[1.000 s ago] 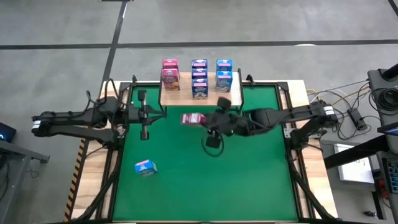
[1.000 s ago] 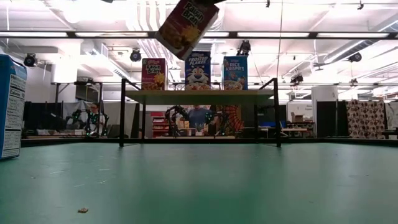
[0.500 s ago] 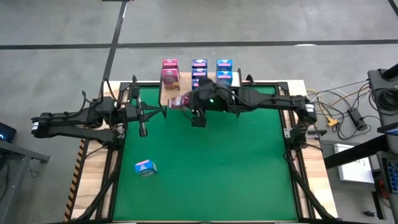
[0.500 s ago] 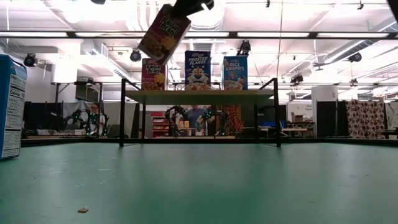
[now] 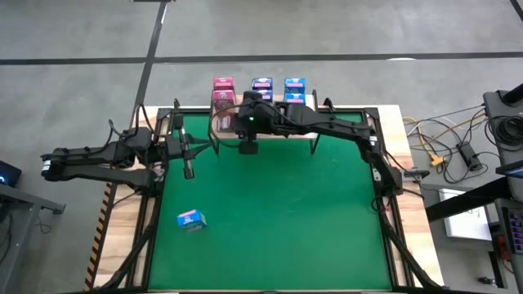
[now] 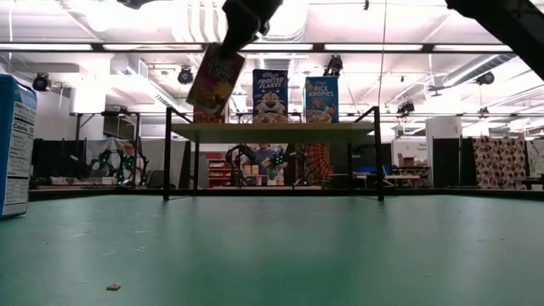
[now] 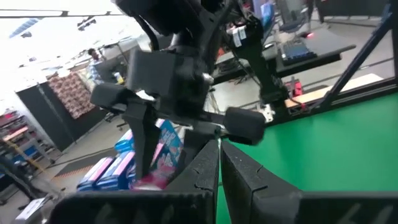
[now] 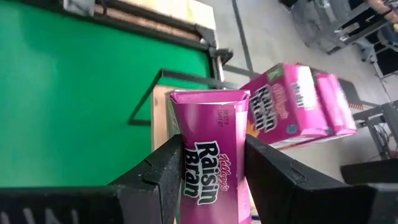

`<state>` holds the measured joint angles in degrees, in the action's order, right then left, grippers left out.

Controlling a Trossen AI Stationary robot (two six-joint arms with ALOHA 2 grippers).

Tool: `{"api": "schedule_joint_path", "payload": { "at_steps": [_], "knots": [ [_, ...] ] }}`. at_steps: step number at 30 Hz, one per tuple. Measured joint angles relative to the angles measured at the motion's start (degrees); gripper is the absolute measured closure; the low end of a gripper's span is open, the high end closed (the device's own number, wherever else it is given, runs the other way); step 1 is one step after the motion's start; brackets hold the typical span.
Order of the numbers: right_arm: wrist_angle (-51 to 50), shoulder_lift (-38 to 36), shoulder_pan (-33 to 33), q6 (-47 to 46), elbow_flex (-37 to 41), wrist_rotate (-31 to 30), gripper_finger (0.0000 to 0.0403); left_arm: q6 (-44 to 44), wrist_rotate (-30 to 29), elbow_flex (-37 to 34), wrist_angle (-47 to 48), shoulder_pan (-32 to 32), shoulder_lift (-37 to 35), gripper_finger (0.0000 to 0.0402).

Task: Stack cereal on shelf
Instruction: Put the violet cereal box on the shelf aligned with the other violet cereal boxes

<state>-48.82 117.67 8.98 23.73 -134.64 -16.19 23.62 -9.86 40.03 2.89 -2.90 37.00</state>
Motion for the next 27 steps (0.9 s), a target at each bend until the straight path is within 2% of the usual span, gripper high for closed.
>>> {"api": "schedule_joint_path", "payload": {
  "at_steps": [15, 27],
  "knots": [
    [-0.5, 0.8, 0.8, 0.4, 0.0, 0.1, 0.0253, 1.2, -0.2, 0.0, 0.2, 0.0, 1.2, 0.0401],
    [1.5, 2.8, 1.5, 0.4, 0.0, 0.1, 0.0199, 1.2, -0.2, 0.0, 0.2, 0.0, 1.2, 0.0401]
  ]
}}
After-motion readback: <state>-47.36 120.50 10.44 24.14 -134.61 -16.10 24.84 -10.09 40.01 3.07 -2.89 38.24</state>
